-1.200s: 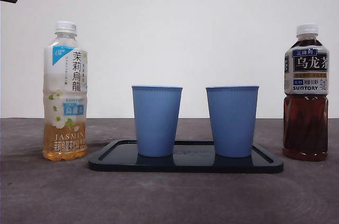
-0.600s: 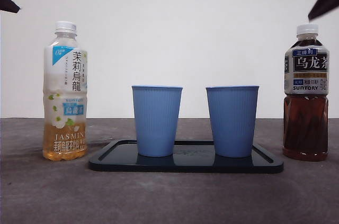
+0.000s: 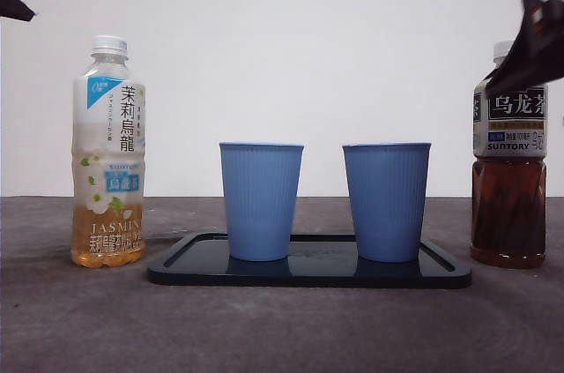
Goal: Pour the drink into the cup
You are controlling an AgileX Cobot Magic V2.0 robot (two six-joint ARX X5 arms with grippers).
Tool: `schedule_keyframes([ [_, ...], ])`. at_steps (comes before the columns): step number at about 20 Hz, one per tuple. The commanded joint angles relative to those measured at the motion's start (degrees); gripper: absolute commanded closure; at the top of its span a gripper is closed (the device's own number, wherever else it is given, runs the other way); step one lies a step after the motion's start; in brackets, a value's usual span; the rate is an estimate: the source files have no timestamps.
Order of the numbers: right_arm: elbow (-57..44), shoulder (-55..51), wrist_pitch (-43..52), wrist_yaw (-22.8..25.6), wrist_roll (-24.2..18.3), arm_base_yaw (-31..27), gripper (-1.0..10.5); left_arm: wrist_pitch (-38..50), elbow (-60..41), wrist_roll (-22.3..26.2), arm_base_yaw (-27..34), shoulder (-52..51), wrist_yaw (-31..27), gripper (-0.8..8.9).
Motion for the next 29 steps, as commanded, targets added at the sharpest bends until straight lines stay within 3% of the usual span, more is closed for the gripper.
schedule_keyframes([
  [1,-0.4,5.1,6.9,2.1,0.2,1.1,4.0,0.9,1.2,0.5,-0.2,0.3,0.3,3.46],
  [11,-0.4,21.8,27.2,6.0,-0.5,2.2,4.1,0.7,1.2,0.5,-0.2,0.3,0.3,3.46],
  [15,-0.4,25.6,31.9,6.1,-0.4,2.2,5.2,0.7,1.2,0.5,-0.2,0.3,0.3,3.46],
  [25,-0.4,27.1,33.4,6.1,-0.5,2.3,7.5,0.7,1.2,0.6,-0.2,0.3,0.3,3.46],
  [29,-0.3,25.9,32.2,6.1,-1.5,2.3,7.5,0.7,1.2,0.8,-0.2,0.3,0.3,3.46],
])
